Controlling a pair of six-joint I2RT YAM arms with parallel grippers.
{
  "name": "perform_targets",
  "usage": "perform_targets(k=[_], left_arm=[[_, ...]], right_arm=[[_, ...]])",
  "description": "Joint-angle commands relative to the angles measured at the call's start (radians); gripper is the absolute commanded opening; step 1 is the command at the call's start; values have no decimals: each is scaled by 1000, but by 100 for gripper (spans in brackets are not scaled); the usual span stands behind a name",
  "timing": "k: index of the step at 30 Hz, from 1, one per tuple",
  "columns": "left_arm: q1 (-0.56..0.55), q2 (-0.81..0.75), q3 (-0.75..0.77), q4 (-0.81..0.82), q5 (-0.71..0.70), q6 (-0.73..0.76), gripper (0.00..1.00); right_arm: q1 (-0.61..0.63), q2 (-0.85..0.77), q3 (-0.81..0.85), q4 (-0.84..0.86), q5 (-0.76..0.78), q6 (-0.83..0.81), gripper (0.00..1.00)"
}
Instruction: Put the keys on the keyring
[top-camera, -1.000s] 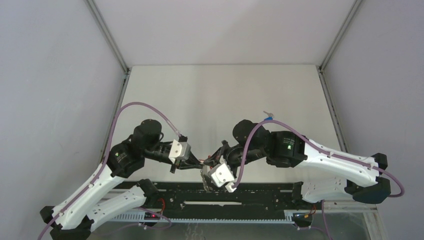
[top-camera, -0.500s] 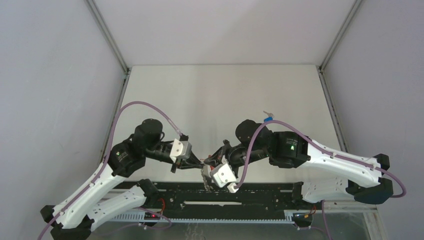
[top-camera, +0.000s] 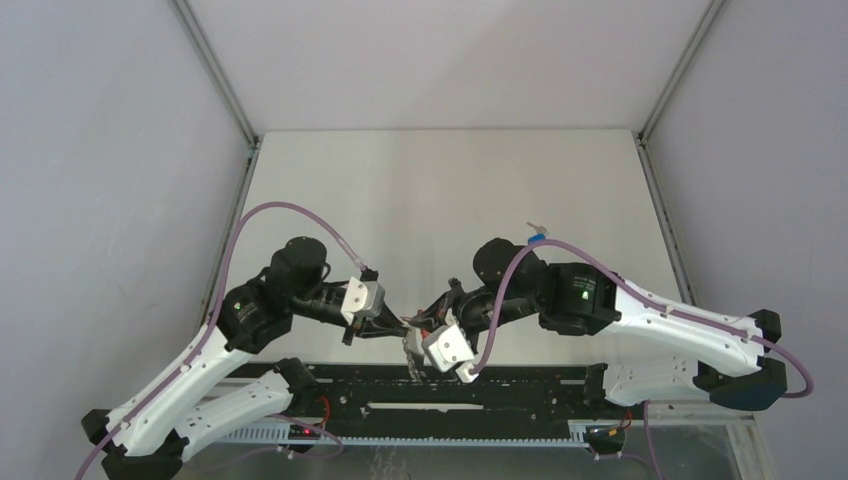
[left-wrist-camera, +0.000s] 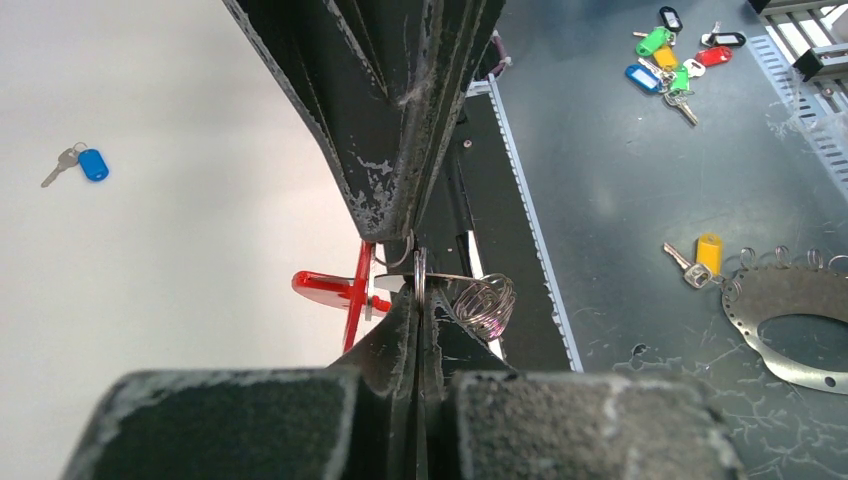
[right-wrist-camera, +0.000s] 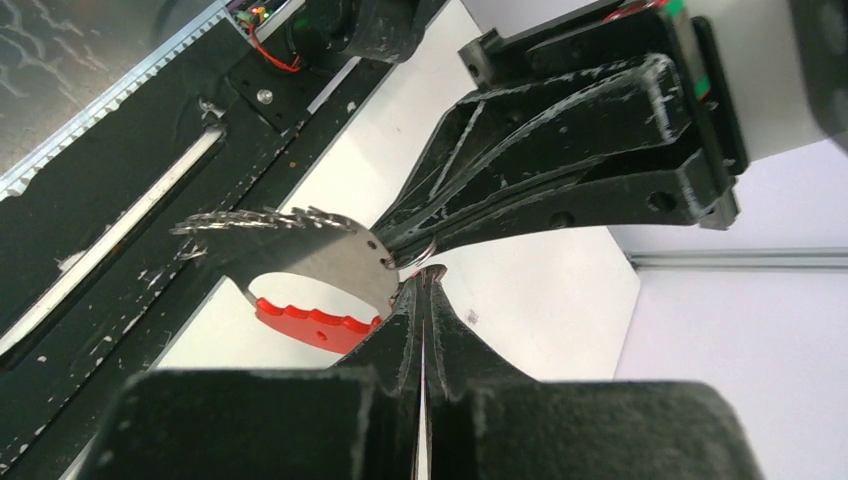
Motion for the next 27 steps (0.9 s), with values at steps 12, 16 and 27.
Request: perform_targets(k=[12, 16, 27], left_arm=[[22, 8, 43, 32, 37, -47, 0], [24, 18, 48, 30, 37, -50, 0], [25, 19, 57, 19, 31, -41, 0]], right_arm=[[6, -43, -28, 0, -4, -14, 0], [13, -35, -27, 11, 0, -22, 0], [22, -25, -27, 11, 9, -42, 0]])
